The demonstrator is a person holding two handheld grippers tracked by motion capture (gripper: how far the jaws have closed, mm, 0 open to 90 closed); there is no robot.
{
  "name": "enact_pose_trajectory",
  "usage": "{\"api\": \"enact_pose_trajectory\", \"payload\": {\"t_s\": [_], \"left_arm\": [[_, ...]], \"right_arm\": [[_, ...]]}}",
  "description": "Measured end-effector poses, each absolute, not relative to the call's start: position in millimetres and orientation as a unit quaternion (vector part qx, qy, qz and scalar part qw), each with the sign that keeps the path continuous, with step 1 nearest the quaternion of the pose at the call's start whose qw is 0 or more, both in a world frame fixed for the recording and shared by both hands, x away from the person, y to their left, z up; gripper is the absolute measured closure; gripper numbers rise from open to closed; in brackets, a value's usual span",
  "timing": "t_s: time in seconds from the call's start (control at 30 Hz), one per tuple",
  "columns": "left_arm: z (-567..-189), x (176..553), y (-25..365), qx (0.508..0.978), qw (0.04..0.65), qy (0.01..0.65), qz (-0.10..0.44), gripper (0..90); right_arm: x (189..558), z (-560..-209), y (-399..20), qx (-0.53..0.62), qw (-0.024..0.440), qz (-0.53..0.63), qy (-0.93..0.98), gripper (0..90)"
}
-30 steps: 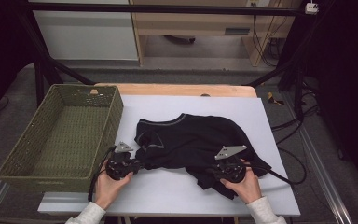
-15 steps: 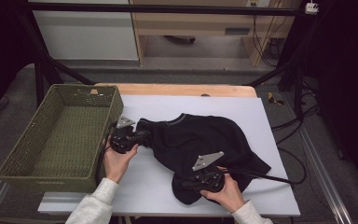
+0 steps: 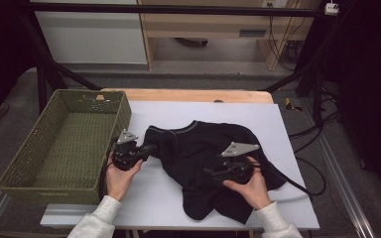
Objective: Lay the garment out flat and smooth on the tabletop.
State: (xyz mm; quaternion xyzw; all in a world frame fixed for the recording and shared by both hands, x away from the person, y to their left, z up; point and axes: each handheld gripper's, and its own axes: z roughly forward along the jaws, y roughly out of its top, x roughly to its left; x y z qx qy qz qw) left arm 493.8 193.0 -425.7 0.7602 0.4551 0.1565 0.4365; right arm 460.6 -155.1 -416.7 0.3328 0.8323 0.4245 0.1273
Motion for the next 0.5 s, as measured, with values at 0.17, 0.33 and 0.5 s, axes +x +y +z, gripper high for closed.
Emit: {"api": "enact_pose_trajectory", "payload": {"t_s": [0.17, 0.33, 0.5], "left_arm": [[-428, 493, 196, 0.756, 0.442, 0.459, 0.151, 73.0], [-428, 492, 196, 0.755, 0.443, 0.459, 0.149, 72.9], [-429, 491, 198, 0.755, 0.443, 0.460, 0.150, 72.9]], "right_arm": [[486, -419, -205, 0.399, 0.203, 0.372, 0.813, 25.9], [496, -443, -246, 0.454, 0.226, 0.318, 0.801, 27.3], [500, -462, -268, 0.474, 0.197, 0.304, 0.803, 40.9]]}}
